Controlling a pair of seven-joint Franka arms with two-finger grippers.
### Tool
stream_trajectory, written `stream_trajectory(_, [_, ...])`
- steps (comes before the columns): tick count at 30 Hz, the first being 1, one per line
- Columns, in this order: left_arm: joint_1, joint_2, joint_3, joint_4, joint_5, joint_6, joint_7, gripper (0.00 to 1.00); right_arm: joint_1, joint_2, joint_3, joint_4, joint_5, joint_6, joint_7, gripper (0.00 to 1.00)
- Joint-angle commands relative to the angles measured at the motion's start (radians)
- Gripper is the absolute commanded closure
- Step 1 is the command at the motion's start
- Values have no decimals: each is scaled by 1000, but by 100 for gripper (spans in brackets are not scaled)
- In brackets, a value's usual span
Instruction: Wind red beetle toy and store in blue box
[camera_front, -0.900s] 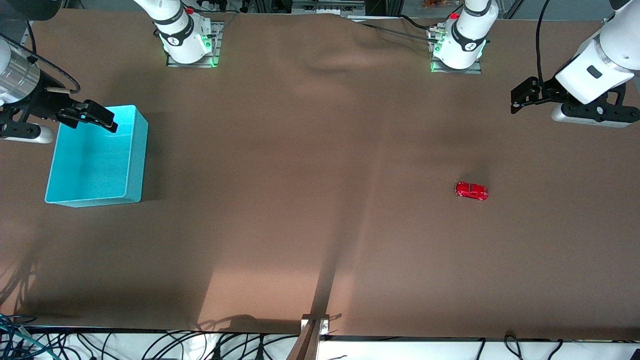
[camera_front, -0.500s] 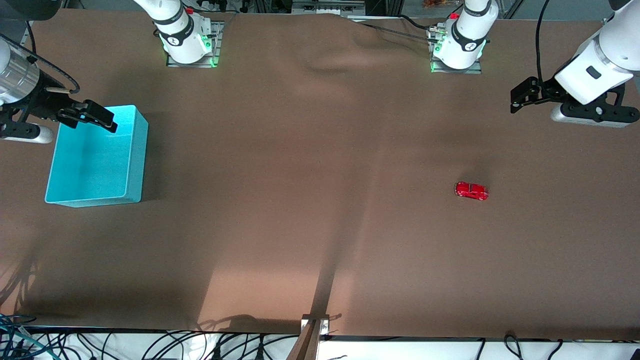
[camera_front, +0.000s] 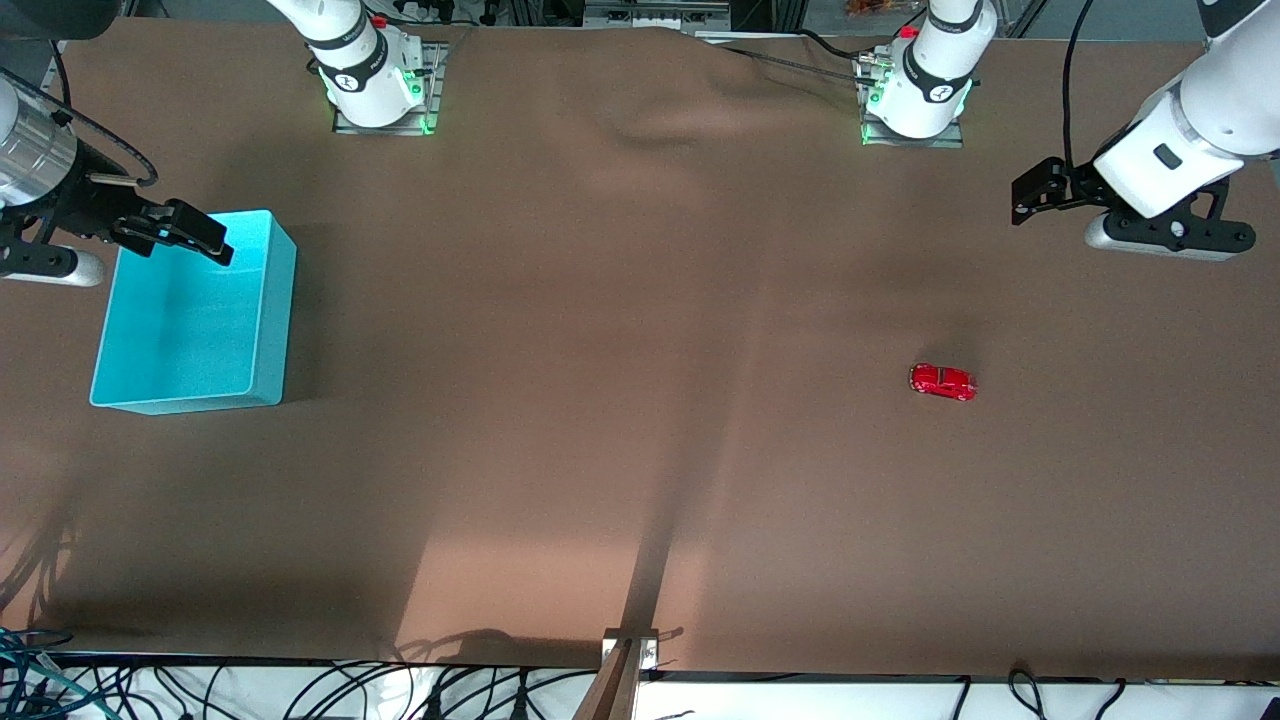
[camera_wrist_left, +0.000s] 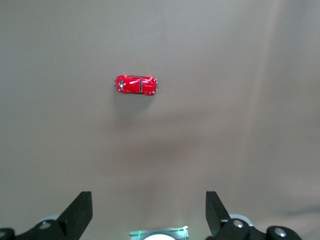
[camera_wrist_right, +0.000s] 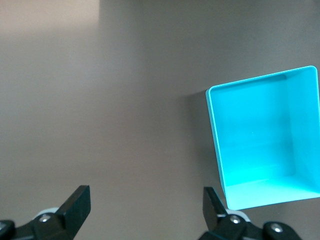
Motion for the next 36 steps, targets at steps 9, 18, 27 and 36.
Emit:
stream_trajectory(9, [42, 20, -5, -221, -13, 331, 356, 0, -6, 7, 1, 24, 7, -15, 0, 0])
stream_trajectory(18, [66, 104, -5, -298, -10, 512, 609, 0, -6, 7, 1, 24, 7, -16, 0, 0])
stream_trajectory(27, [86, 206, -5, -320, -1, 593, 893, 0, -6, 7, 1, 24, 7, -16, 0, 0])
stream_trajectory(36, [95, 325, -5, -321, 0, 773, 1172, 0, -6, 7, 1, 24, 7, -16, 1, 0])
